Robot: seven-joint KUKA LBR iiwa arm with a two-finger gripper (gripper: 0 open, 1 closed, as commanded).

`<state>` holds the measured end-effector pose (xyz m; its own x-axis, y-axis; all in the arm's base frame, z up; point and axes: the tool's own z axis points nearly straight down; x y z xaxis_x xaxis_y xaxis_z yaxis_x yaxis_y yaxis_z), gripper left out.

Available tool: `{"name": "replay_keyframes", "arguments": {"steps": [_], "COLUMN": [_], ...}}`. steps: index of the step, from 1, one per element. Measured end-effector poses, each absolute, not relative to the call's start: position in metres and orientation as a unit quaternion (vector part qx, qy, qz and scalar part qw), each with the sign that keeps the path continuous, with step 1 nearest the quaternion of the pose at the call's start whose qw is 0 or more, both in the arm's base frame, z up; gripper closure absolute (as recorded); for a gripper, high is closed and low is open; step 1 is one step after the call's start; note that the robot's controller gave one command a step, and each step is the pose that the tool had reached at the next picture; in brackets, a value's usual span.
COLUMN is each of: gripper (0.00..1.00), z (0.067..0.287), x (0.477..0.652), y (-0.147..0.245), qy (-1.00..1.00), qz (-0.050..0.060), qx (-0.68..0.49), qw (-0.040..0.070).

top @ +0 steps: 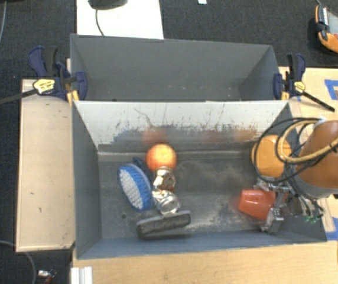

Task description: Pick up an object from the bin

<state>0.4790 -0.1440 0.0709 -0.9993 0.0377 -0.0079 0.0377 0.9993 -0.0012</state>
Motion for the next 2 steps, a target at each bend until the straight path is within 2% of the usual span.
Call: {"name": "replay_keyframes", "arguments": {"steps": [1, 2], "gripper": [0.0, 1.0], "z": [0.0703, 0.0712], "x": [0.4785, 0.48], "y": [-0.1364, -0.1416], "qy": [1.0, 1.0], "qz": [-0.003, 0.0], "qx": [0.002, 0.009], "qw": [0.013, 0.007]}}
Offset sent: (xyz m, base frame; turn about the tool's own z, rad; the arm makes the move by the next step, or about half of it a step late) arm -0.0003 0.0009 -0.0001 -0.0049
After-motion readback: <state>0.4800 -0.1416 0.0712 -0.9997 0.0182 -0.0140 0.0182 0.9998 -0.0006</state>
